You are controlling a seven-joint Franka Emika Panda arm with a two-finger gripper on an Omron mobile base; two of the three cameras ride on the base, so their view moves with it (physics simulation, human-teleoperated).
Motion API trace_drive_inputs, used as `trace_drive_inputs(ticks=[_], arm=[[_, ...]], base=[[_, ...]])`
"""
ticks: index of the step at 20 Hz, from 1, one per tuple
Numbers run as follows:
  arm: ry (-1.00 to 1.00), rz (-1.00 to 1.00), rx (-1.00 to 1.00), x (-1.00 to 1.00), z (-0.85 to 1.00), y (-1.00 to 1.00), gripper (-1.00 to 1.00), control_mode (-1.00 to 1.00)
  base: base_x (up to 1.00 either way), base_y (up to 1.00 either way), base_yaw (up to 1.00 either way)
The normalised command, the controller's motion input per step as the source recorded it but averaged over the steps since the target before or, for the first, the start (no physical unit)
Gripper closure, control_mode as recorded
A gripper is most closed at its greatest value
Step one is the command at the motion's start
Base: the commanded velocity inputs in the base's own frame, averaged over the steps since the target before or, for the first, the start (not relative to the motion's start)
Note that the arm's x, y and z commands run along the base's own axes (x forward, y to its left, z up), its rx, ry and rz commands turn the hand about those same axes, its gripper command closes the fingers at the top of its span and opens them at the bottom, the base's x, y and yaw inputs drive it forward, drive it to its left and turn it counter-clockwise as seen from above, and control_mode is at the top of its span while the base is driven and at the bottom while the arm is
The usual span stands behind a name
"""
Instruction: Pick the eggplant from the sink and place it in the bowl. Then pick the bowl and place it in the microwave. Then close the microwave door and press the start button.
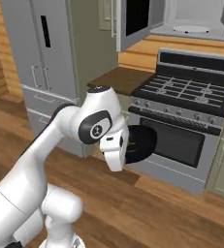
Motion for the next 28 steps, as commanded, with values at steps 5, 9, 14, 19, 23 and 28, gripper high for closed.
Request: trace_drive_inputs(ticks=[5, 9, 14, 19, 23, 28], arm=[[0.0, 0.0, 0.0, 0.0, 0.0, 0.0, 1.0, 1.0], [0.0, 0.0, 0.0, 0.0, 0.0, 0.0, 1.0, 1.0], [0.0, 0.0, 0.0, 0.0, 0.0, 0.0, 1.0, 1.0], [0.0, 0.0, 0.0, 0.0, 0.0, 0.0, 1.0, 1.0], [0.0, 0.0, 0.0, 0.0, 0.0, 0.0, 1.0, 1.0], [0.0, 0.0, 0.0, 0.0, 0.0, 0.0, 1.0, 1.0]], base=[[0.99, 0.08, -0.37], [0.91, 0.14, -0.19], [0.91, 0.19, -0.01], [0.94, 0.17, 0.0], [0.83, 0.0, 0.0], [0.76, -0.01, -0.07]])
